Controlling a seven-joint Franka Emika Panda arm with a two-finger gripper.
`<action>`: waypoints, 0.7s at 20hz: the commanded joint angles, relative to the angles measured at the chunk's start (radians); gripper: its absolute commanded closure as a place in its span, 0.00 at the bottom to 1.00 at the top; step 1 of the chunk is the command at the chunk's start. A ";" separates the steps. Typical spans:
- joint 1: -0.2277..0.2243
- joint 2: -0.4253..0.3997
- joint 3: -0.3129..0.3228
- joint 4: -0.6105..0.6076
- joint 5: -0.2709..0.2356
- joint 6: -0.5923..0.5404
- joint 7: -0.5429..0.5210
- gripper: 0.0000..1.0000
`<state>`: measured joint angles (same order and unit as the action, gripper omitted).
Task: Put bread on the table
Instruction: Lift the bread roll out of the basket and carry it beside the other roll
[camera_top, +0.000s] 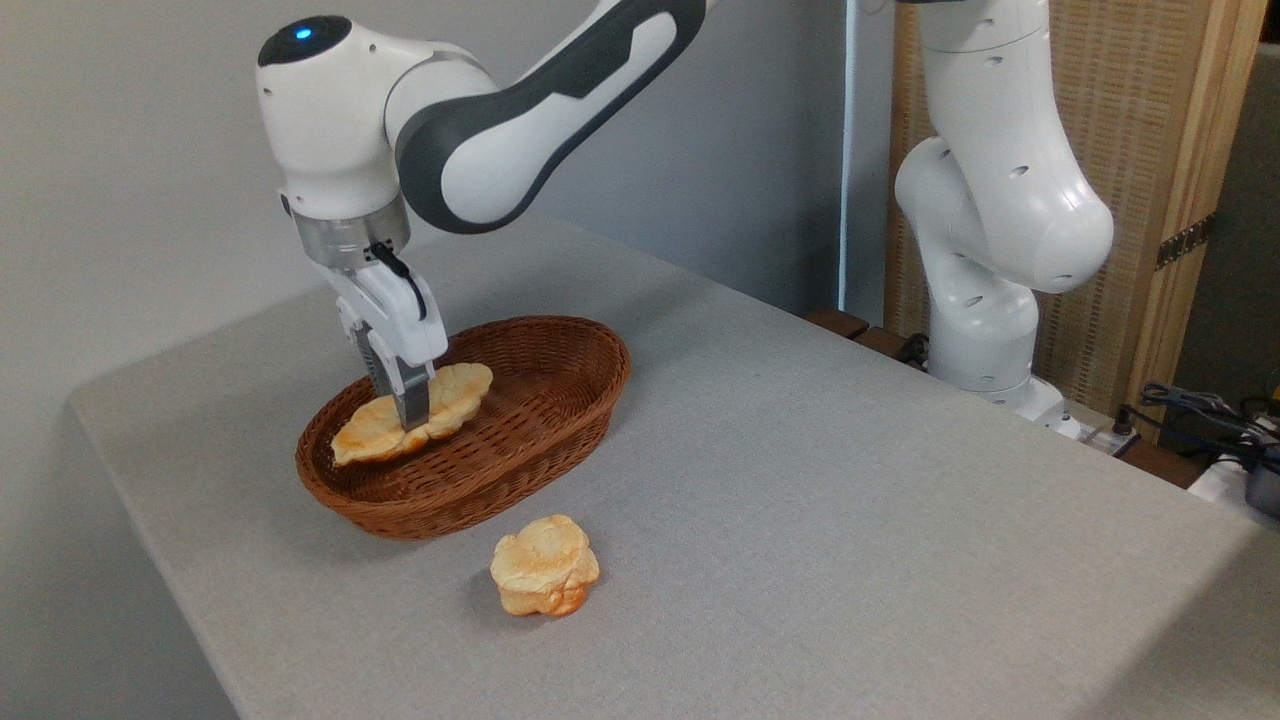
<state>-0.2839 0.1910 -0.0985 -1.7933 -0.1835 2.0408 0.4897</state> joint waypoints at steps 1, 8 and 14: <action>-0.001 -0.038 0.006 -0.004 0.013 -0.054 -0.002 0.67; 0.003 -0.149 0.091 -0.004 0.013 -0.194 0.030 0.64; 0.003 -0.211 0.229 -0.008 0.016 -0.349 0.184 0.63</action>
<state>-0.2746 0.0051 0.0731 -1.7926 -0.1776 1.7543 0.6078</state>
